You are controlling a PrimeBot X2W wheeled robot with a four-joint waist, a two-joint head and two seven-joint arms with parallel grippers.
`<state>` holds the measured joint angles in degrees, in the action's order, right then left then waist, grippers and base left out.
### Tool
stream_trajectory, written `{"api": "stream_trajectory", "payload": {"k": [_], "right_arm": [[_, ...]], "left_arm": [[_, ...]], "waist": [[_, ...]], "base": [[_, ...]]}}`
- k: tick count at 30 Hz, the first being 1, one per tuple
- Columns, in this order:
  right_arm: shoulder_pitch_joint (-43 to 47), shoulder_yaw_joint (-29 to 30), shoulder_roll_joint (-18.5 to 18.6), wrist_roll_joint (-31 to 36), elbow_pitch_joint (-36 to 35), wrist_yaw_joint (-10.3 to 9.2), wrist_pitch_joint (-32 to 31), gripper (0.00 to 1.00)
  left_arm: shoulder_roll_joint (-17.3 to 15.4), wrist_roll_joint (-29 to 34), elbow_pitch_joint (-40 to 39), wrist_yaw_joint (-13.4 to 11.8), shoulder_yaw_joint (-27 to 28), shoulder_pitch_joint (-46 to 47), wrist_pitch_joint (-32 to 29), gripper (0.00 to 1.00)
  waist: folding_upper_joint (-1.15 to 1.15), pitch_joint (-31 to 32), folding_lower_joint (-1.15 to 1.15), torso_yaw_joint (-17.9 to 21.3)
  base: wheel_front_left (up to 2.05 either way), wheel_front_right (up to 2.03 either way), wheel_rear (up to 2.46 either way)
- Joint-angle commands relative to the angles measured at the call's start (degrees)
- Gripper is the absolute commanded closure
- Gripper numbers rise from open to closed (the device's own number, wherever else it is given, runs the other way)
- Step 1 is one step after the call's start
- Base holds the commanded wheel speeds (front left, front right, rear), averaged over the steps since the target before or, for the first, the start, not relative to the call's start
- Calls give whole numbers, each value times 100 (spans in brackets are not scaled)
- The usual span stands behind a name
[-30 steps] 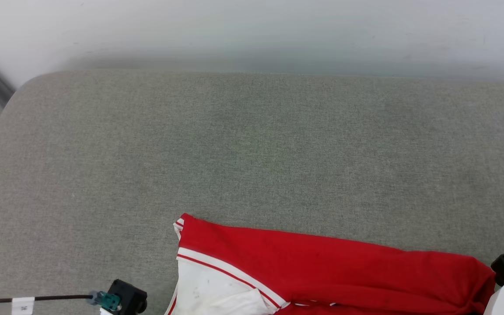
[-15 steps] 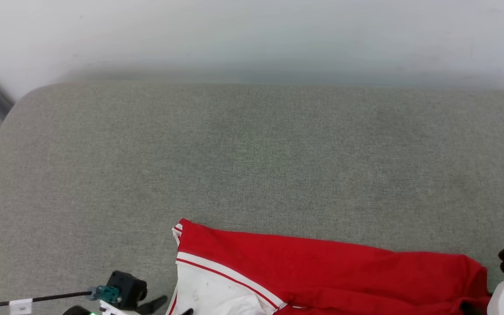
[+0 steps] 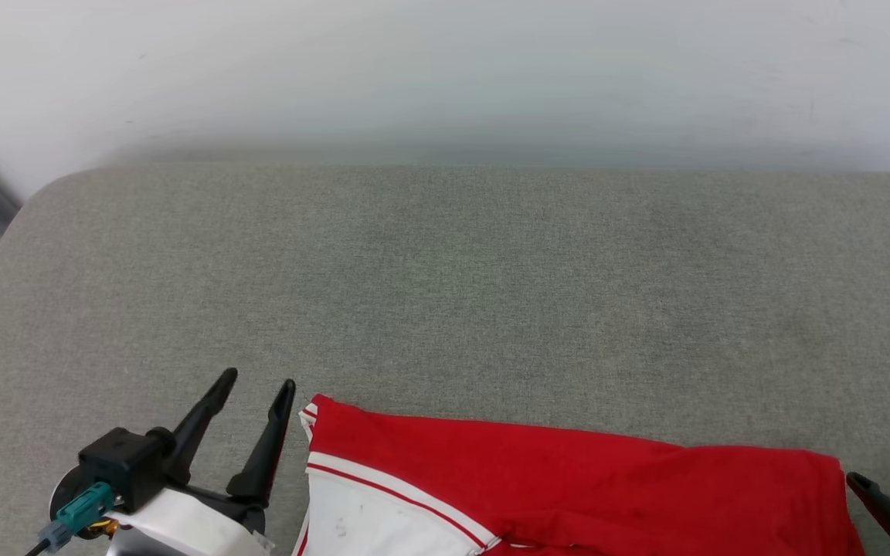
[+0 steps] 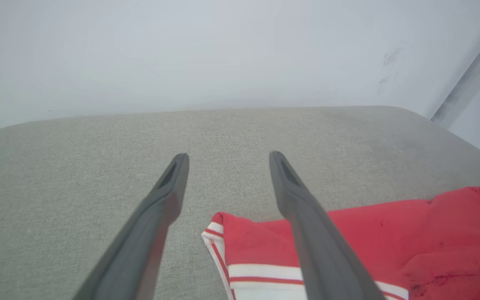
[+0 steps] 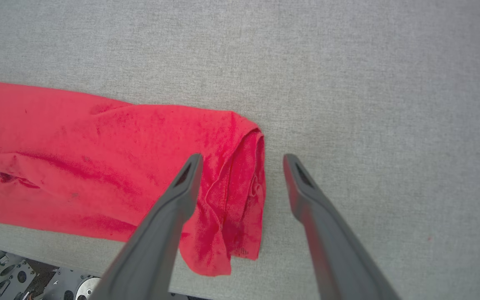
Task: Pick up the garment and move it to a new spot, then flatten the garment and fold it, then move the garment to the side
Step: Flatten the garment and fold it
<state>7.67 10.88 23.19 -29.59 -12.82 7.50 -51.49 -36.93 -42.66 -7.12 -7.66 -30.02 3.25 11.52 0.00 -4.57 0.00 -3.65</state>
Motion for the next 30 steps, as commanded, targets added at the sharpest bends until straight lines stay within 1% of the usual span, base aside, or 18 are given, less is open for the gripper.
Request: {"api": "stream_trajectory", "payload": {"k": [1,3,5,7,8,10,14,18,22,25,29,30], "right_arm": [[84,83,-124,52,-46,-2,-23,0],[106,188,-316,168,-120,-2,-63,0],[139,305,-496,306,-91,-1,-81,0],[166,408,-691,433,-17,-2,-42,0],[165,479,-792,499,31,-2,-12,0],[149,585,-983,613,162,-2,85,0],[39,766,-1286,693,528,-2,285,0],[-49,915,-1461,705,933,-2,468,0],[-156,1061,-1600,604,1397,-2,615,0],[-156,889,-1660,511,1712,-1,647,0],[-112,427,-1774,138,1910,30,567,0],[-89,358,-1778,73,1938,33,575,43]], "left_arm": [[94,39,35,-63,80,-65,128,0],[209,237,110,-160,292,-66,299,0],[391,481,133,-245,546,-82,357,0],[598,925,4,-277,893,-68,371,0],[652,1247,-45,-256,1017,-94,372,0],[929,1662,-149,-188,1280,-201,368,0],[1347,2319,-209,67,1730,-357,370,0],[1709,2646,-139,401,2020,-439,370,0],[2009,2896,-35,764,2174,-423,367,0],[2182,3046,45,976,2284,-397,367,0],[2335,3206,136,1170,2431,-408,367,0],[2371,3239,157,1211,2470,-415,367,0]], "waist": [[0,-7,0,6],[0,-25,0,3],[0,-50,0,-9],[0,-84,0,-36],[0,-106,0,-53],[0,-155,0,-80],[0,-285,0,-127],[0,-421,0,-184],[0,-544,0,-270],[0,-580,0,-316],[0,-558,0,-351],[0,-542,0,-356]], "base": [[0,0,0],[0,0,0],[0,0,0],[0,0,0],[0,0,0],[0,0,0],[0,0,0],[0,0,0],[0,0,0],[0,0,0],[0,0,0],[0,0,0]]}}
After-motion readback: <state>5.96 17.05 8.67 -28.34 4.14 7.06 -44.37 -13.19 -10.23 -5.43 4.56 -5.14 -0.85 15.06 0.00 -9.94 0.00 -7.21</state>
